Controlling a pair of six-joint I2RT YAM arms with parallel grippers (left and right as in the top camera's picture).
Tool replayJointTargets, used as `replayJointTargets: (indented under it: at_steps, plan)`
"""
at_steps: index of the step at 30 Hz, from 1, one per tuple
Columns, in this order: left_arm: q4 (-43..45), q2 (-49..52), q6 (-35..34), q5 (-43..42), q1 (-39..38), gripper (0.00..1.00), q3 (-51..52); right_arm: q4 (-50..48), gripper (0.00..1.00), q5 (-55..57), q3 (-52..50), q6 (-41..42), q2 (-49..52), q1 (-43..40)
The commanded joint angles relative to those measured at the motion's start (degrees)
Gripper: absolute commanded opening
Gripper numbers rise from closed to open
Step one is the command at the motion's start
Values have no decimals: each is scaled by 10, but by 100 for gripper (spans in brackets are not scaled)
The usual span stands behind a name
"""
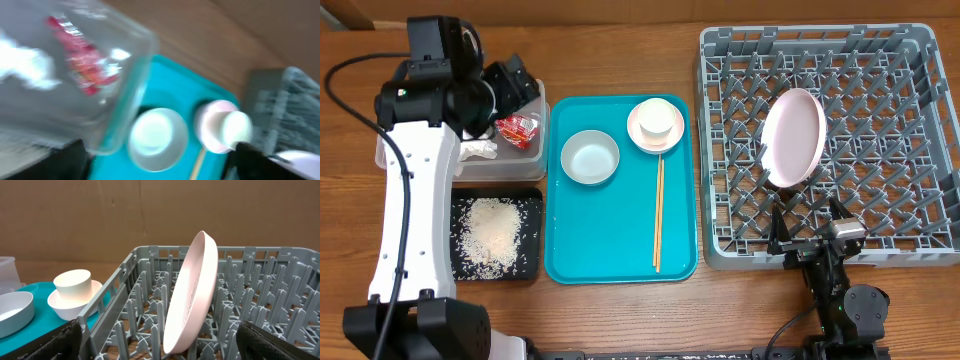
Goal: Sort waste into correct bins and load items into the dishwasher
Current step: 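Withdraw the left gripper back over the clear bin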
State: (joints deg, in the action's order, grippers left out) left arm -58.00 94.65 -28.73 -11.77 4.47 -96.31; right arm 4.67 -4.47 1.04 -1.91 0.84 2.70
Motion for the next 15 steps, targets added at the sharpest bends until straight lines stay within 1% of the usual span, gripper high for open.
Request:
replayJointTargets:
  at_steps: [1, 8, 12, 15]
  plan:
    - [-41, -3, 21, 138, -3, 100, -4, -2, 100, -1, -6, 2, -6, -2]
    - [-87, -3, 21, 137, -4, 100, -4, -3, 100, -8, -6, 6, -6, -2]
    - [-86, -3, 21, 137, -4, 100, -4, -6, 100, -13, -6, 55, -6, -2]
    - [-86, -3, 21, 137, -4, 100, -4, -31, 100, -57, -5, 56, -6, -2]
